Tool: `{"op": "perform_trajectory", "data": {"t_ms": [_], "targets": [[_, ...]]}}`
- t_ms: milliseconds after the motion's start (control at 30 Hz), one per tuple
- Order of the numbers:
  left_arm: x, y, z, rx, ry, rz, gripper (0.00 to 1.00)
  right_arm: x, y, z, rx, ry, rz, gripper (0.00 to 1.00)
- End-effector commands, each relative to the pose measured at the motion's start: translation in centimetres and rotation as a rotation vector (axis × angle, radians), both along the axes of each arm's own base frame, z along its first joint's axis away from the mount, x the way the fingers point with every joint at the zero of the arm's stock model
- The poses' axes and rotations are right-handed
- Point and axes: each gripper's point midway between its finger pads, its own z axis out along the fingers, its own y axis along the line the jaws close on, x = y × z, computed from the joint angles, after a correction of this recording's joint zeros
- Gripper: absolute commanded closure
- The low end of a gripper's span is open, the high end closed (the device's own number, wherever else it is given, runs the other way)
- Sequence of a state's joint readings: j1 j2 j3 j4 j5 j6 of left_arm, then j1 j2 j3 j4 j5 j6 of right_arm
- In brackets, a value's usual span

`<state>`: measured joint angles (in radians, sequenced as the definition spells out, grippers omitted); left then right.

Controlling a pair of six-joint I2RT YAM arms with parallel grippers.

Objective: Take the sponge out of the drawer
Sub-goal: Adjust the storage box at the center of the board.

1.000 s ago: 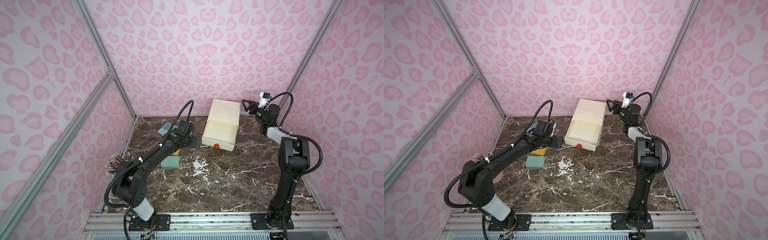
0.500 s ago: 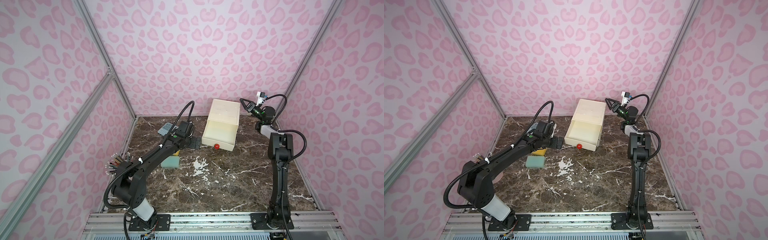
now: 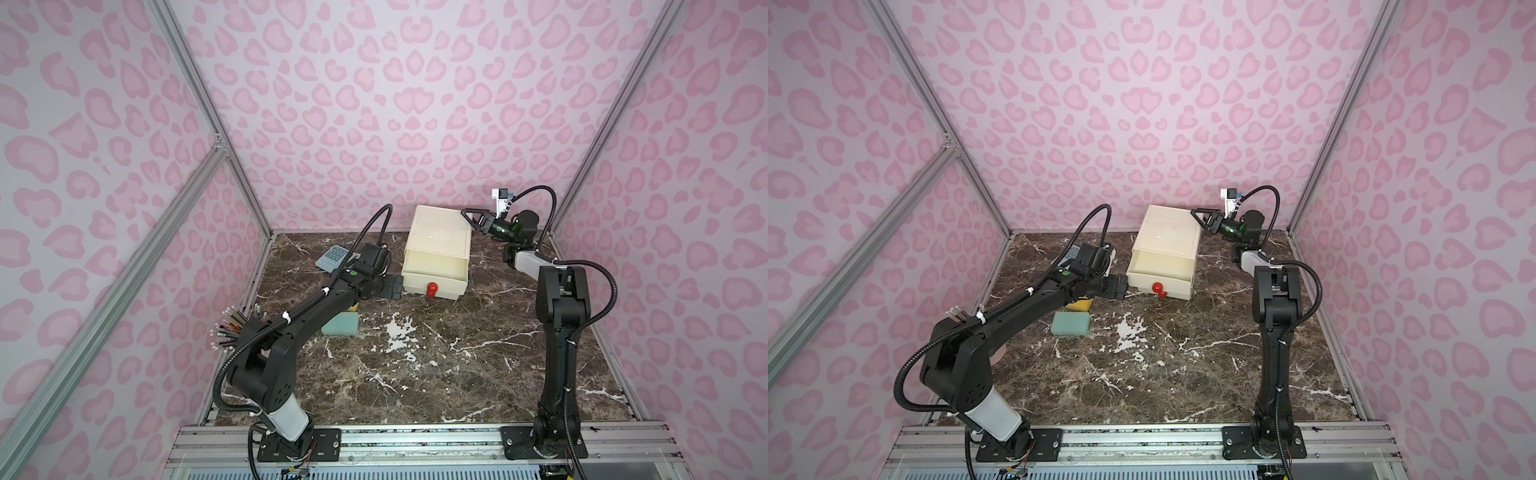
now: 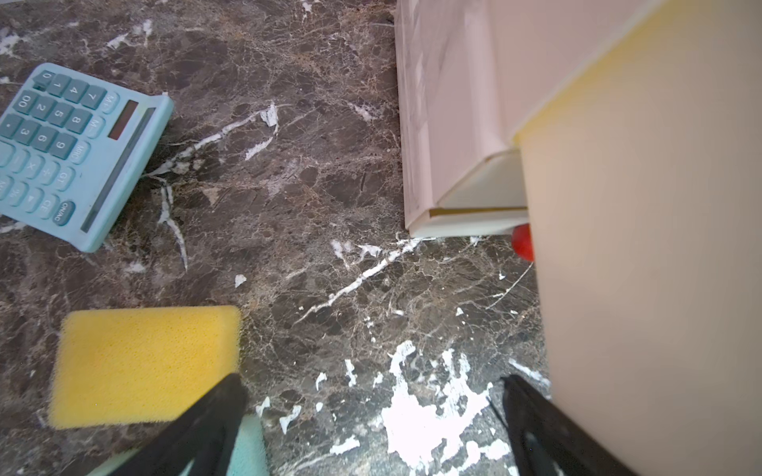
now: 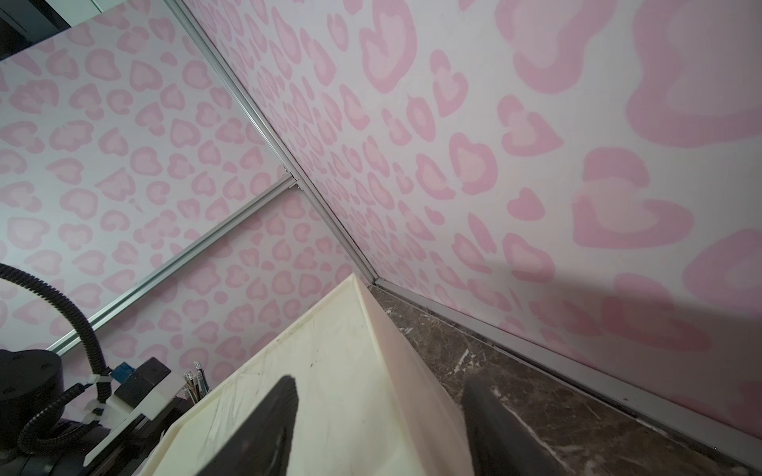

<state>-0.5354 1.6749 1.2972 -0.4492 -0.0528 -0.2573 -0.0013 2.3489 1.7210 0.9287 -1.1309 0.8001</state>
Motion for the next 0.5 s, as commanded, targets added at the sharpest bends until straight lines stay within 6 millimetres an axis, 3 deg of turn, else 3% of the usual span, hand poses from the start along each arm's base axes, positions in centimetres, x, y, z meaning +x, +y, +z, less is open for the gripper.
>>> {"op": "perform_trajectory", "data": {"t_ms": [0,467], "targets": [[1.2,-1.2,0.8,-0.035,-0.044,-0.031,0.0,-1.6,1.2,-1.9,-0.103,-0.014,0.037,0.35],[3.1,-2.3,2.1,-0.051,-0.079,-0.033,0.0,-4.6,1.5,-3.0,-0.259,0.038,-0.105,0.39]]}}
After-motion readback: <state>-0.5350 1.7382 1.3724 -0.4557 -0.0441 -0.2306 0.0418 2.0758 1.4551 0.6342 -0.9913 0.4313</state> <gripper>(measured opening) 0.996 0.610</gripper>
